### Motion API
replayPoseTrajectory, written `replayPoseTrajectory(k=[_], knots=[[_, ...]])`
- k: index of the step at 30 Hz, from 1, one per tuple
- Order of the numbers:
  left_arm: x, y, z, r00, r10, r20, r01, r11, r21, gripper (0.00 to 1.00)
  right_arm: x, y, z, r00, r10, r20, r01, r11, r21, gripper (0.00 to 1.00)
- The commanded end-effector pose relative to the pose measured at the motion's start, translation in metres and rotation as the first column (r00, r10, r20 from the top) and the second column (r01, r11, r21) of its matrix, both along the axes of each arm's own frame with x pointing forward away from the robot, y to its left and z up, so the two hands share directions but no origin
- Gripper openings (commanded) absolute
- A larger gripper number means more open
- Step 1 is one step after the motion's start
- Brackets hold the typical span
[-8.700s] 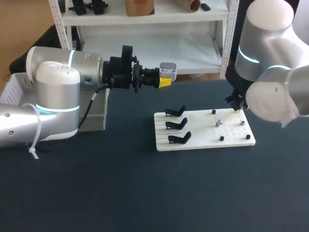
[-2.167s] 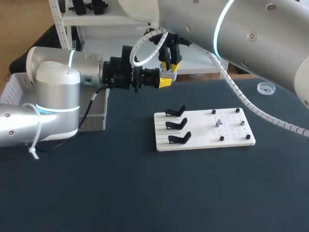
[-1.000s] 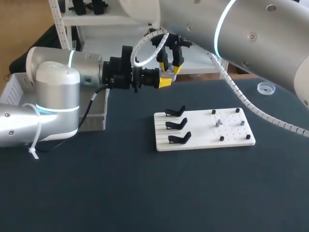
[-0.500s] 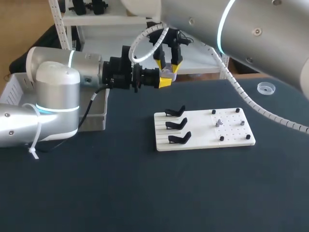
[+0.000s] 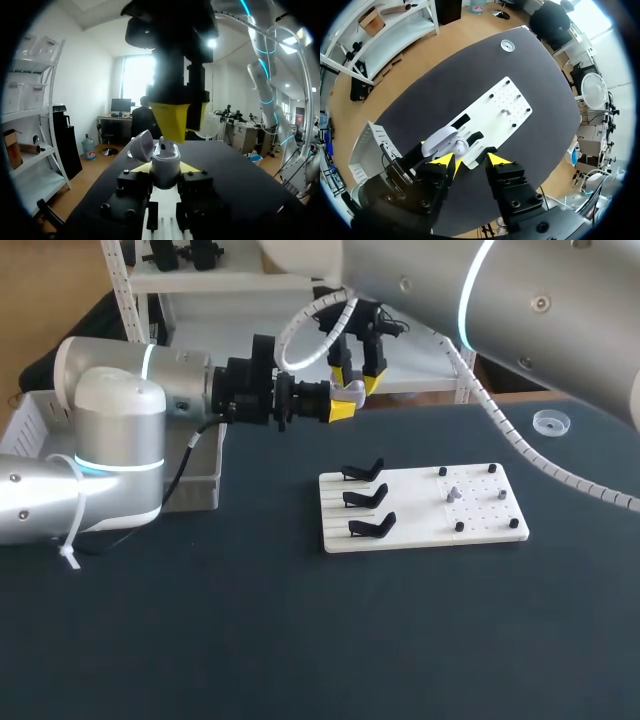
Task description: Pick up each earbud case from the left stands, insert the matching earbuds, close the lid, and place the case in the box.
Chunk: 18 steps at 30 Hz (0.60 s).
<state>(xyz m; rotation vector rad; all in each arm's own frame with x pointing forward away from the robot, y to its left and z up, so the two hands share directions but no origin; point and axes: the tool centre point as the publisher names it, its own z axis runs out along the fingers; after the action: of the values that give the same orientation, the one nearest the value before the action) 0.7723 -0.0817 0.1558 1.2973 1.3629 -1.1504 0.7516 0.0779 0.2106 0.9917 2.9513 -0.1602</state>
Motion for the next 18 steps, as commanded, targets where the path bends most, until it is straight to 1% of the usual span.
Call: replayPoseTrajectory(k=[1, 6, 8, 10, 14, 17, 18], knots=[[-0.001, 0.000, 0.000, 1.000, 0.003, 0.002, -0.003, 1.000, -0.001, 0.00, -0.006, -0.001, 0.006, 1.000, 0.004, 0.009, -0.004, 1.000, 0.013, 0.38], [-0.001, 0.000, 0.000, 1.000, 0.003, 0.002, -0.003, 1.000, -0.001, 0.00, -0.021, -0.018, 0.013, 0.998, -0.060, 0.033, 0.057, 0.995, 0.078, 0.39], [-0.001, 0.000, 0.000, 1.000, 0.003, 0.002, -0.003, 1.000, -0.001, 0.00, -0.027, -0.026, 0.014, 0.997, -0.063, 0.049, 0.058, 0.993, 0.101, 0.39], [-0.001, 0.000, 0.000, 1.000, 0.003, 0.002, -0.003, 1.000, -0.001, 0.00, -0.035, -0.036, 0.015, 0.996, -0.055, 0.065, 0.045, 0.989, 0.139, 0.41], [-0.003, -0.005, 0.003, 1.000, -0.002, -0.004, 0.002, 1.000, -0.023, 0.00, -0.049, -0.052, 0.013, 0.990, 0.000, 0.138, -0.020, 0.990, 0.142, 0.44], [-0.007, -0.011, 0.005, 1.000, -0.005, 0.005, 0.005, 0.999, -0.033, 0.00, -0.059, -0.062, 0.013, 0.988, 0.020, 0.151, -0.050, 0.979, 0.196, 0.46], [-0.009, -0.013, 0.007, 1.000, -0.002, 0.009, 0.002, 0.999, -0.044, 0.00, -0.061, -0.065, 0.012, 0.987, 0.025, 0.158, -0.057, 0.978, 0.202, 0.45]])
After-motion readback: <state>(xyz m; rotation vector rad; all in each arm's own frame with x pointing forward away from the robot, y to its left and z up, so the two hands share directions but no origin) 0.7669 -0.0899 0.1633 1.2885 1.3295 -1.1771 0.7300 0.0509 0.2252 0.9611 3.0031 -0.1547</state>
